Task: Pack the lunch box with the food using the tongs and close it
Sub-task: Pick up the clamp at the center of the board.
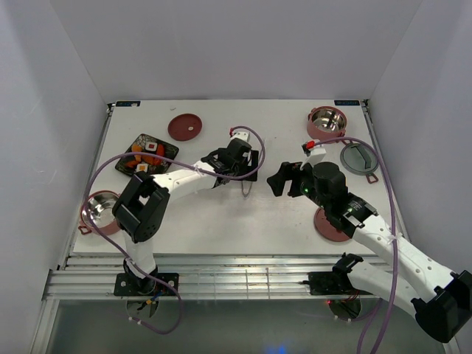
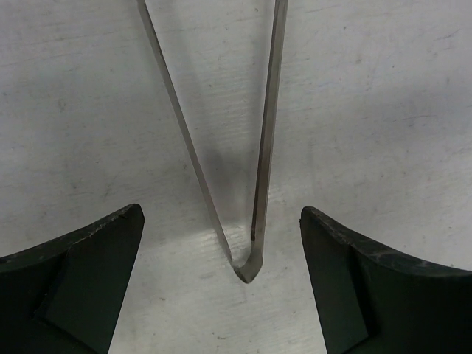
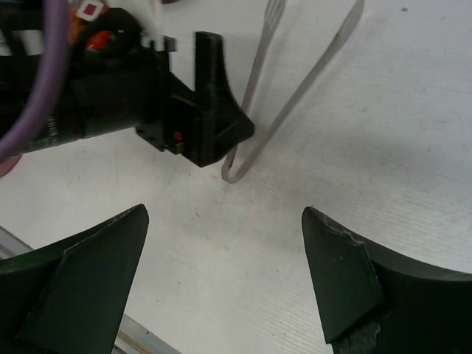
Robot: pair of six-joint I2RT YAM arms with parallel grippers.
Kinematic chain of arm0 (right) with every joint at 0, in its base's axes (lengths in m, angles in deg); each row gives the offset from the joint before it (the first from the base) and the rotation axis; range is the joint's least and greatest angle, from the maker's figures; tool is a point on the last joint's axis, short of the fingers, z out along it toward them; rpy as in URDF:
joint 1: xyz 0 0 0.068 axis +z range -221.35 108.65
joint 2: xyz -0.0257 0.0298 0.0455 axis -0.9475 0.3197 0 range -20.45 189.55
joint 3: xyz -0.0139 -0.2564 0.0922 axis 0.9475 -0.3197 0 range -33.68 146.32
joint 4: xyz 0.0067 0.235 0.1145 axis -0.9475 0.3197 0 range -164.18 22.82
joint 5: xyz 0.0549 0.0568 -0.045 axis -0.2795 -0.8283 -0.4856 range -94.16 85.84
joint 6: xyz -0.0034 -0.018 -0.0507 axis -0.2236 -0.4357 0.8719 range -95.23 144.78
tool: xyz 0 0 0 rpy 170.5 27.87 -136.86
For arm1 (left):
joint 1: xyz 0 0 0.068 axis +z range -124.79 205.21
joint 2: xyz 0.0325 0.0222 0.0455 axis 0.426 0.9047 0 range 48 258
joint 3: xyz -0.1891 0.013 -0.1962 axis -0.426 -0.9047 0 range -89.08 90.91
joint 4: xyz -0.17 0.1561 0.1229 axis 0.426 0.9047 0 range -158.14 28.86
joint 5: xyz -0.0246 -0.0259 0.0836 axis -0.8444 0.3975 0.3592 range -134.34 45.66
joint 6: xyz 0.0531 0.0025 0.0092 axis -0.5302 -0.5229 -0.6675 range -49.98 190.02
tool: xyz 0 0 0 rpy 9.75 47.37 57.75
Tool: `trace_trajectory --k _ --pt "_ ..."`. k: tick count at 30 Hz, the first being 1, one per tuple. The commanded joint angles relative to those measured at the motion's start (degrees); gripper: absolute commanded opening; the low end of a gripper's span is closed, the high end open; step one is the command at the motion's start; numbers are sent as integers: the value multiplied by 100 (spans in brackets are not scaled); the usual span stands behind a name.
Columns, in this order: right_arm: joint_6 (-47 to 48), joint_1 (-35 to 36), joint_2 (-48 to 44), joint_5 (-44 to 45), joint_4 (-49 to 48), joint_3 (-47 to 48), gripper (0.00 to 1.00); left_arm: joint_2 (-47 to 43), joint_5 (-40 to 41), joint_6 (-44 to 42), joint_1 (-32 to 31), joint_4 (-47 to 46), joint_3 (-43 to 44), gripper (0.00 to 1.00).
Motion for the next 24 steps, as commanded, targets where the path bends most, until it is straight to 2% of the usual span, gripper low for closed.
trace_trajectory --k 1,4,24 --pt "208 -5 -97 -528 -560 -111 90 109 -79 -212 -6 11 356 98" --pt "235 -5 -27 -776 -667 -146 90 417 -70 -274 3 -41 470 98" --pt "376 -5 -70 -927 -755 -181 92 1384 193 -573 2 -657 936 94"
